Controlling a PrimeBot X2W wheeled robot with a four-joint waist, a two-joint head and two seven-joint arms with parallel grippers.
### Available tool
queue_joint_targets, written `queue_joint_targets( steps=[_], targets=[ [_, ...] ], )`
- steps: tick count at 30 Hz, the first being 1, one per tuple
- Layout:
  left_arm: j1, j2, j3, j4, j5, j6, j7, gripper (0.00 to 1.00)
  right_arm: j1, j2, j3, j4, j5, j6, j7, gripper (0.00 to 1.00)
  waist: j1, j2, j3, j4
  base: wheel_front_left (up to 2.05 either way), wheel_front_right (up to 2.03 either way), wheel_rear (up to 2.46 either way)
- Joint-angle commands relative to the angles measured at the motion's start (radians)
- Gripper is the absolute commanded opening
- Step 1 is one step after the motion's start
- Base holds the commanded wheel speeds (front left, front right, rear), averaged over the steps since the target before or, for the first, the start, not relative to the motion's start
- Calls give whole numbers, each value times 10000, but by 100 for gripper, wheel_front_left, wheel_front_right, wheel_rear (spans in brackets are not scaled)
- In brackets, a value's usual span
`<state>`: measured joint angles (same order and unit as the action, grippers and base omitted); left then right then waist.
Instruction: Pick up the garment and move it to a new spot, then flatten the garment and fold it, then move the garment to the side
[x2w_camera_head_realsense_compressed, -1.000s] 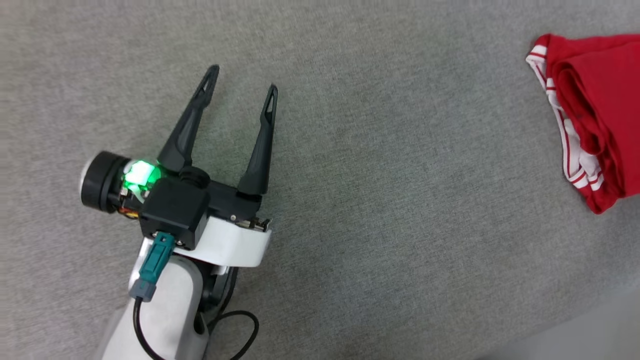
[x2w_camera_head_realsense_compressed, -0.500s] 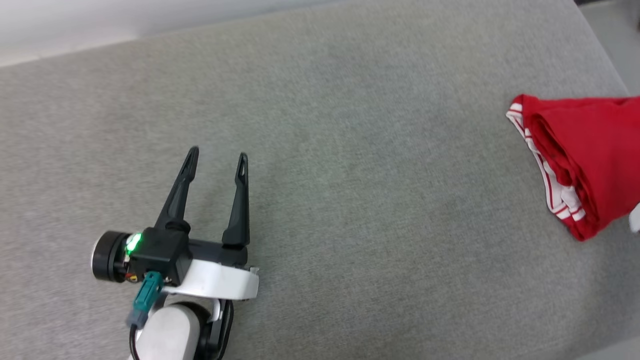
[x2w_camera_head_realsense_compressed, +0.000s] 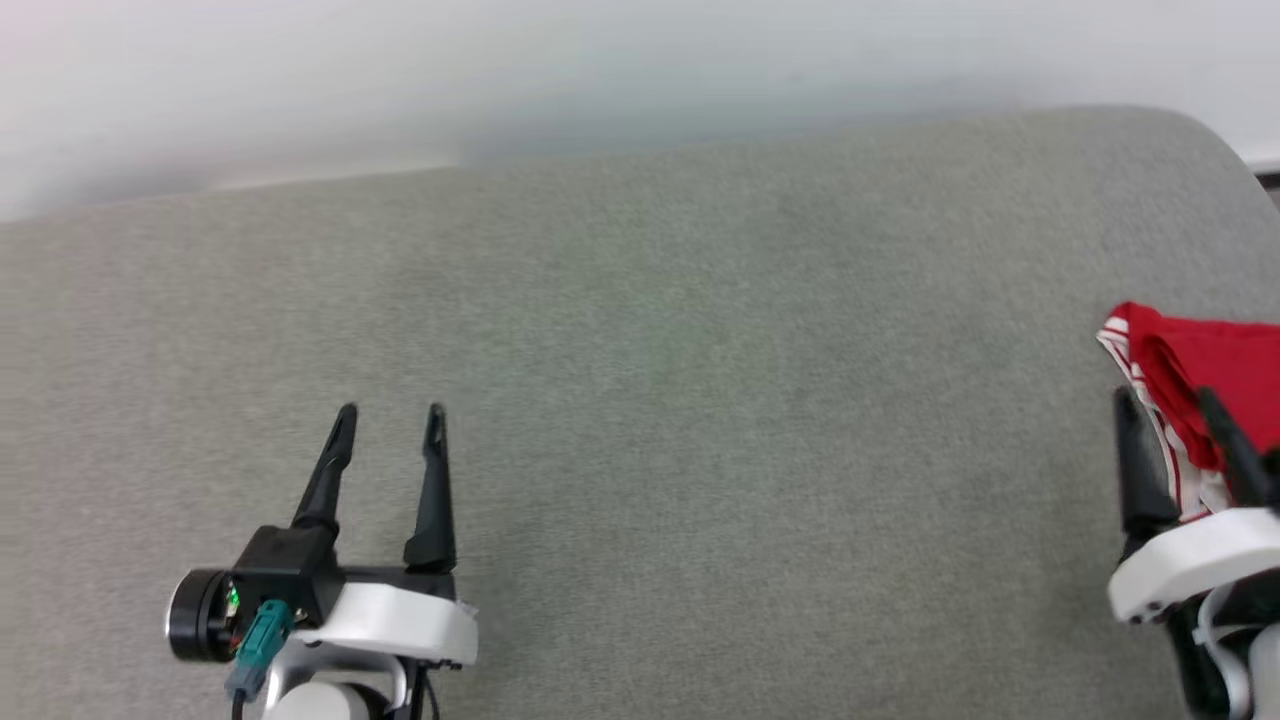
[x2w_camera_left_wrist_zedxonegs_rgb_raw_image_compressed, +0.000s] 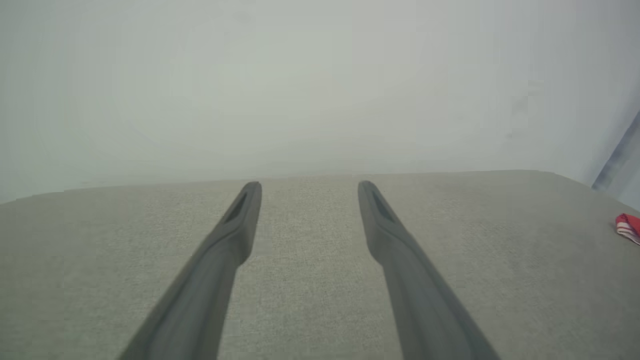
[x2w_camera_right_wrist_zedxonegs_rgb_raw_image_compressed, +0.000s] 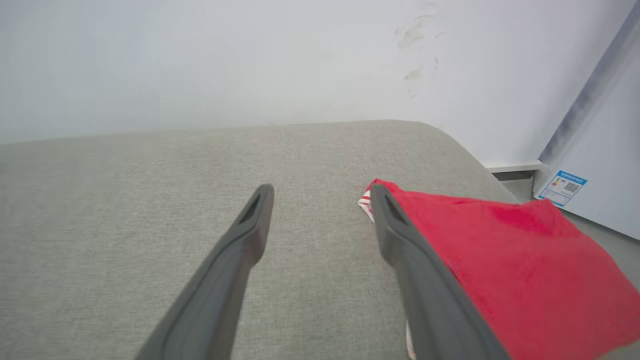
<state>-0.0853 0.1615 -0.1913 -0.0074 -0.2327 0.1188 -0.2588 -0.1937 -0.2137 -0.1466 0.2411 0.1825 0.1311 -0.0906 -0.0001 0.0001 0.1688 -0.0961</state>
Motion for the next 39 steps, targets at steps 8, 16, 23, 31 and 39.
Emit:
queue_joint_targets(
  steps=[8, 16, 23, 31, 39],
  targets=[
    [867, 238, 362, 698, -43, 76, -73, 100, 1654, 981, 379, -2341, -208, -7, 717, 100, 1, -1, -1299, 957, 0, 0, 0],
    [1570, 352, 273, 865, -51, -1, -79, 100, 3031, 1416, 499, -3885, -315, -7, 1260, 100, 1, -1, -1929, 1173, 0, 0, 0],
    [1582, 379, 156, 1038, -54, -116, -72, 100, 3487, 1537, 647, -4478, -386, -7, 1516, 100, 1, -1, -2031, 1081, 0, 0, 0],
    [1462, 407, 149, 1111, -37, -113, -74, 100, 3483, 1590, 747, -4540, -471, -7, 1523, 100, 1, -1, -2031, 1058, 0, 0, 0],
    [1439, 398, 168, 1159, -36, -105, -75, 100, 3385, 1611, 770, -4458, -515, -7, 1453, 100, 1, -1, -2045, 1086, 0, 0, 0]
  ],
)
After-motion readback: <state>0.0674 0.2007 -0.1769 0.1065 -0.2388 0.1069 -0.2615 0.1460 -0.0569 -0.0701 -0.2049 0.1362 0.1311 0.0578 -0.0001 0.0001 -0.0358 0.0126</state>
